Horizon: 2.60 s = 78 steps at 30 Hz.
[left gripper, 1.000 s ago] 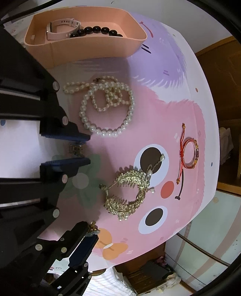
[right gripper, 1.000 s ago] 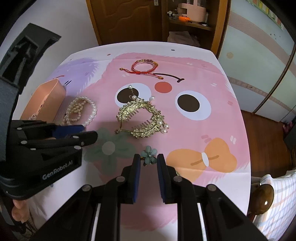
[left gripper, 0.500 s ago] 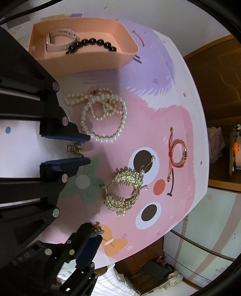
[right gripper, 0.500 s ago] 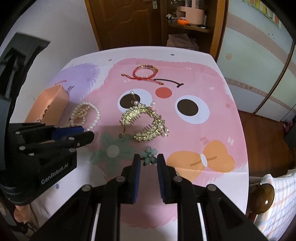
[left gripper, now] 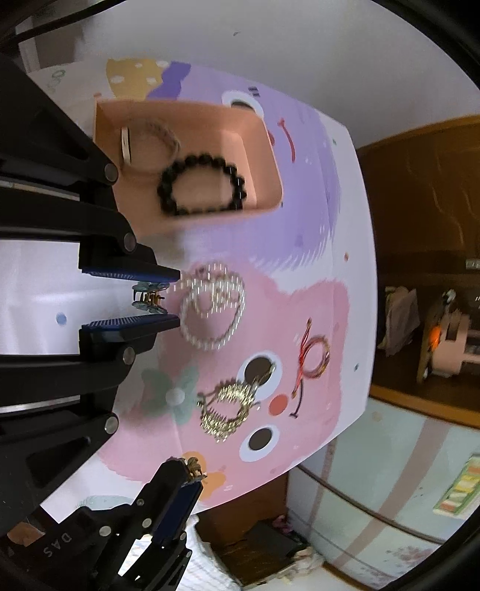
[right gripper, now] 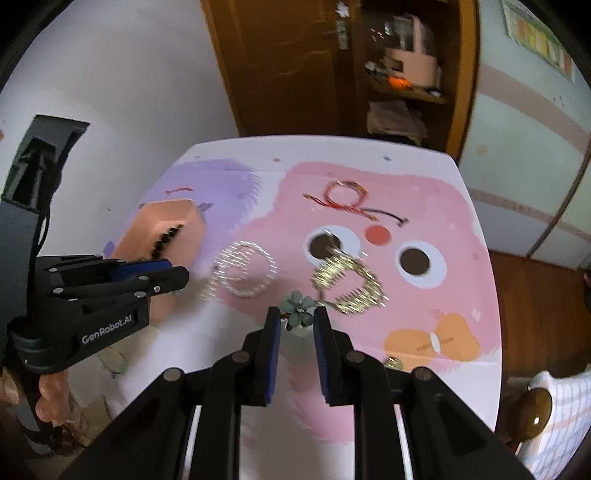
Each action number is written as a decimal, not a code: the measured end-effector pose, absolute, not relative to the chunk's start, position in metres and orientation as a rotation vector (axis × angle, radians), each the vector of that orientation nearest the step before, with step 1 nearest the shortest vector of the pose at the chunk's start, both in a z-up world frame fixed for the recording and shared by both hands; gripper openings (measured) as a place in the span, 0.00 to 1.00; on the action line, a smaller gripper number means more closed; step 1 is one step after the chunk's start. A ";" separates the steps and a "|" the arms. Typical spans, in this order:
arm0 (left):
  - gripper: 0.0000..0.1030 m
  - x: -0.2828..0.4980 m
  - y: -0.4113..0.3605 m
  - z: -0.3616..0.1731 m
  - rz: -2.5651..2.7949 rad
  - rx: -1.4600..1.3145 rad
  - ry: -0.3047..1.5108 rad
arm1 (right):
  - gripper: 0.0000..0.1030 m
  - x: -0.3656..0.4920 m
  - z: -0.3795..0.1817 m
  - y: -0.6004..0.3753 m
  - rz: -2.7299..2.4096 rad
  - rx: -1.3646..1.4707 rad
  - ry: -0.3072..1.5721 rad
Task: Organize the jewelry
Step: 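Carry the clip into the pink box and open the left tool while the right tool releases the brooch there, then move the left tool toward the pearl necklace while the right tool approaches the gold hair comb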
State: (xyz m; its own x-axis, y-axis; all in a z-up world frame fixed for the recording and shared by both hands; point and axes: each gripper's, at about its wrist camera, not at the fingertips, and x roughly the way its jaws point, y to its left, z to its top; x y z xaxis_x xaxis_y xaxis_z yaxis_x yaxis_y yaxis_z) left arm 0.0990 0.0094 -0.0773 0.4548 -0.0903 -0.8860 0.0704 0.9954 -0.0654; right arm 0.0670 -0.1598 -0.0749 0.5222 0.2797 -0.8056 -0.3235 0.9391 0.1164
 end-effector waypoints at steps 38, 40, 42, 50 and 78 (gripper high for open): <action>0.15 0.126 0.165 -0.128 0.140 -0.184 1.103 | 0.18 0.143 -0.093 0.047 0.600 -0.155 1.071; 0.16 0.125 0.164 -0.128 0.142 -0.180 1.103 | 0.18 0.144 -0.094 0.047 0.597 -0.159 1.078; 0.23 0.125 0.165 -0.126 0.143 -0.182 1.098 | 0.18 0.144 -0.094 0.045 0.591 -0.158 1.085; 0.50 0.119 0.157 -0.119 0.114 -0.190 1.087 | 0.31 0.139 -0.086 0.036 0.560 -0.150 1.065; 0.87 0.075 0.078 -0.059 0.051 -0.039 1.000 | 0.32 0.074 -0.044 -0.071 0.230 -0.136 0.928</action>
